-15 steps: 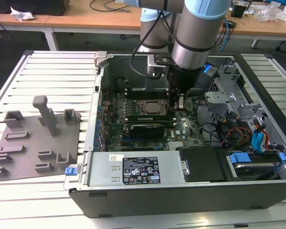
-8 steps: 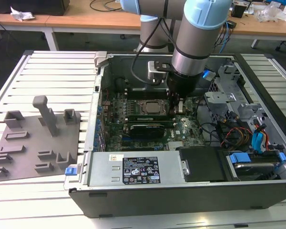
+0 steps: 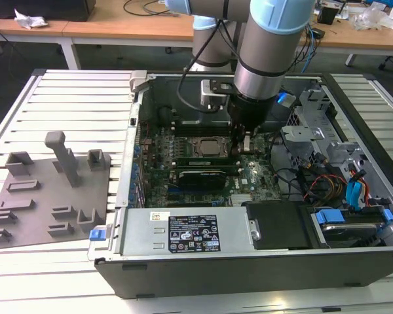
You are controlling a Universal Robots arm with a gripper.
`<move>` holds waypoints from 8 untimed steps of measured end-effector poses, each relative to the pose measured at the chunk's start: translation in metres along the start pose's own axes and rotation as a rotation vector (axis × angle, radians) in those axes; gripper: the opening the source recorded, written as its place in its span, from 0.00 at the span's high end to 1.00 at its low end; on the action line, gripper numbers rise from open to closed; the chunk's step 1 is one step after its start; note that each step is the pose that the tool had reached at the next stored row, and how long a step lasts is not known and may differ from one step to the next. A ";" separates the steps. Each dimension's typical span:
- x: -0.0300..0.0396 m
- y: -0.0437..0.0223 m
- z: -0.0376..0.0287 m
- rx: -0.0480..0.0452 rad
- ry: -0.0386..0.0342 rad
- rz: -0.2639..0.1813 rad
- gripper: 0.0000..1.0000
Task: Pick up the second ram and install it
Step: 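Press down the second ram until it locks into place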
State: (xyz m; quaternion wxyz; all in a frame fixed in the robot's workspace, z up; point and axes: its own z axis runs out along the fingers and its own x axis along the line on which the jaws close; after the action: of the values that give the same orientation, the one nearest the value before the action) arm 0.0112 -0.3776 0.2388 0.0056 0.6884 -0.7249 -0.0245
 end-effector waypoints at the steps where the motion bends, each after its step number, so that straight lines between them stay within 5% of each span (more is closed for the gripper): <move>1: 0.0003 0.0066 0.0002 0.0001 -0.0076 0.000 0.89; 3: 0.0009 0.0179 0.0011 0.0004 -0.0112 0.000 0.89; 6: 0.0027 0.0512 0.0052 0.0010 -0.0114 0.000 0.89; 8: 0.0032 0.0616 0.0063 0.0010 -0.0112 -0.001 0.89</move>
State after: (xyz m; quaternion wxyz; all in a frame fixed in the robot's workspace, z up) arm -0.0507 -0.3776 0.2351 0.0012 0.6885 -0.7247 -0.0280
